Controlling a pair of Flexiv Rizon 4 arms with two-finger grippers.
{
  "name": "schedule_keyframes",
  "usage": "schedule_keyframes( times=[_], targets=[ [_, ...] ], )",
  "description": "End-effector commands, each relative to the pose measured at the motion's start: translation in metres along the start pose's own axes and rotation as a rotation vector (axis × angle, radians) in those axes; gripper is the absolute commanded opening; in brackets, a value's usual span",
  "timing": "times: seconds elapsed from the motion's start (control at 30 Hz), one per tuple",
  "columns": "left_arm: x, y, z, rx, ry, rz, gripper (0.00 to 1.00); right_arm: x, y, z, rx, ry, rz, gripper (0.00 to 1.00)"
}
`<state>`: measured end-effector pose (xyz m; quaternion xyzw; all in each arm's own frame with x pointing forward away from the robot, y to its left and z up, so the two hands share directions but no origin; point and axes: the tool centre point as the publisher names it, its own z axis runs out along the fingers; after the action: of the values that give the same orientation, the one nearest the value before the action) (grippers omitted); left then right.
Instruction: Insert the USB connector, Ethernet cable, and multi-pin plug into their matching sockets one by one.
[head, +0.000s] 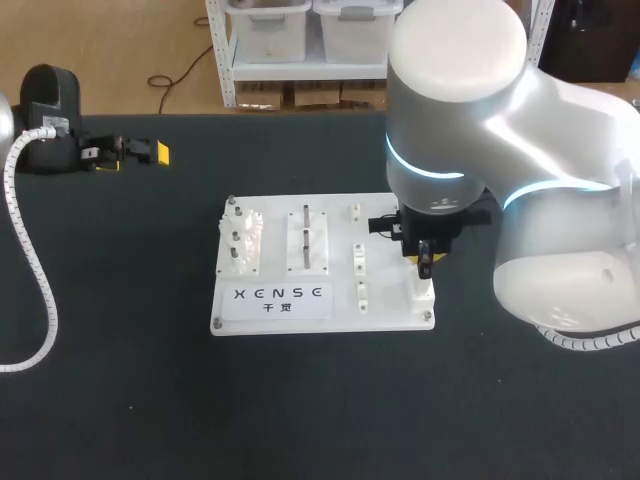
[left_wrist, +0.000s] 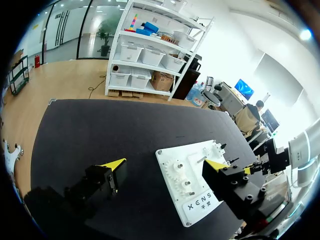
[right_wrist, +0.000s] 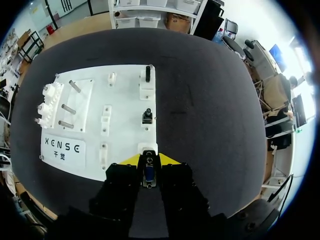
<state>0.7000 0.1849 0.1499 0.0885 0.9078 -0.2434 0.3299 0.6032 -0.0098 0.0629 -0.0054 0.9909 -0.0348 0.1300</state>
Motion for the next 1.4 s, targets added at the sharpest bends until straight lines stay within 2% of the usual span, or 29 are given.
schedule_keyframes(
  times=[0.03, 0.87, 1.4],
  targets=[
    [0.0, 0.0, 0.0, 0.0, 0.0, 0.0, 1.0, 0.001, -0.002, 0.004, -0.013, -0.008, -0.001, 0.0],
    [0.0, 0.0, 0.0, 0.0, 0.0, 0.0, 1.0, 0.014, -0.002, 0.016, -0.027, -0.01, -0.001, 0.0],
    [0.0, 0.0, 0.0, 0.0, 0.0, 0.0, 1.0, 0.024, 0.005, 0.042, -0.024, 0.001, 0.007, 0.0]
  ],
)
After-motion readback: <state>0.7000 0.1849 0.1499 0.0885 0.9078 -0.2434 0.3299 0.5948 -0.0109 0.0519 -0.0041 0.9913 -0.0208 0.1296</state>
